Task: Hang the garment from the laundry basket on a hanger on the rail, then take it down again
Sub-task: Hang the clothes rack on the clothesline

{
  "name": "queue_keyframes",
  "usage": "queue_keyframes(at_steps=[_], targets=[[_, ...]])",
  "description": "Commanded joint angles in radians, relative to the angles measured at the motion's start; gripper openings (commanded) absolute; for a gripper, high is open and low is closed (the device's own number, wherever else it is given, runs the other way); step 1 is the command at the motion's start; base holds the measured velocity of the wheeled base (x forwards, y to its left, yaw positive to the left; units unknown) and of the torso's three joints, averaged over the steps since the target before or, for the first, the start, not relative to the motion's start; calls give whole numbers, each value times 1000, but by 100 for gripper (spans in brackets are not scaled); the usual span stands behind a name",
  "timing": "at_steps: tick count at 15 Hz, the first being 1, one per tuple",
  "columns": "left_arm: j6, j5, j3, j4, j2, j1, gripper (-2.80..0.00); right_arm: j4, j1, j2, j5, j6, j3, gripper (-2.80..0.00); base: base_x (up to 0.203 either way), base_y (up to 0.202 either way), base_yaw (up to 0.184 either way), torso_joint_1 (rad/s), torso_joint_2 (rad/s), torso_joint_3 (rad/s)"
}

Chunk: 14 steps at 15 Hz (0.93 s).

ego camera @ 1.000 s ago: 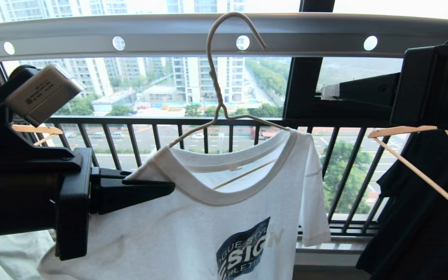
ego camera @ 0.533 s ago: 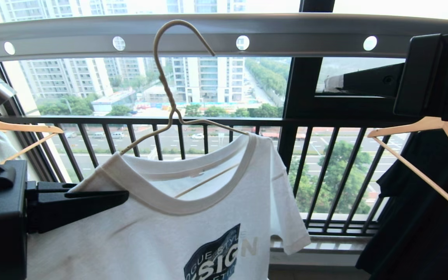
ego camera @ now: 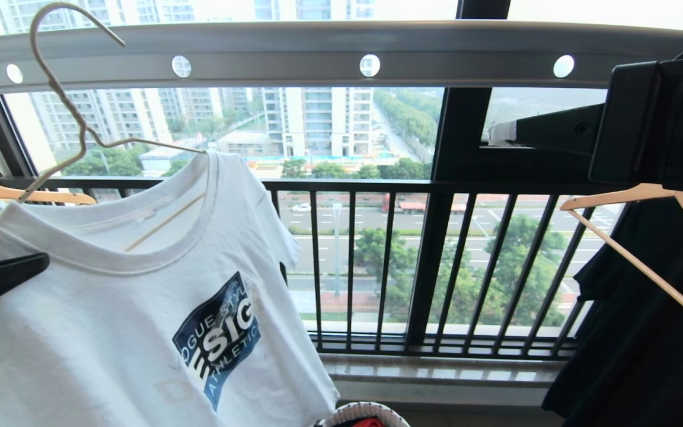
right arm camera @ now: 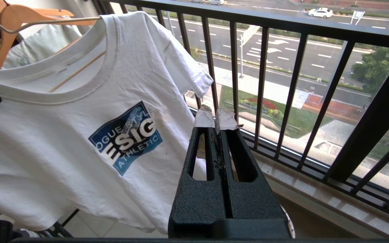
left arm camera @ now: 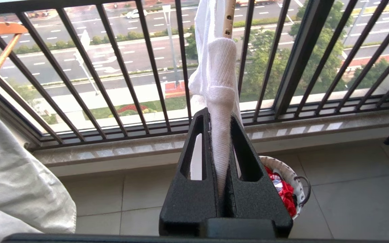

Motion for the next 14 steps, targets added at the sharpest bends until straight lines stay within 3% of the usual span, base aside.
queue_keyframes(at_steps=[1, 4, 6, 8, 11, 14], targets=[[-1, 40, 23, 1, -41, 55, -280, 1, 1, 13, 0, 1, 2, -280, 0, 0, 0, 0, 0, 0], [-9, 167, 84, -1, -64, 109, -280, 1, 1, 21, 2, 3, 4, -280, 0, 0, 0, 0, 0, 0], [-50, 237, 113, -26, -66, 118, -280, 1, 1, 21, 3, 3, 6, -280, 0, 0, 0, 0, 0, 0], [-69, 269, 122, -79, -49, 157, -280, 1, 1, 30, 3, 3, 7, -280, 0, 0, 0, 0, 0, 0], [-69, 304, 137, -162, 23, 276, -280, -1, 1, 49, 5, 3, 9, -280, 0, 0, 0, 0, 0, 0], [-70, 309, 147, -217, 51, 297, -280, -1, 1, 58, 5, 3, 12, -280, 0, 0, 0, 0, 0, 0]])
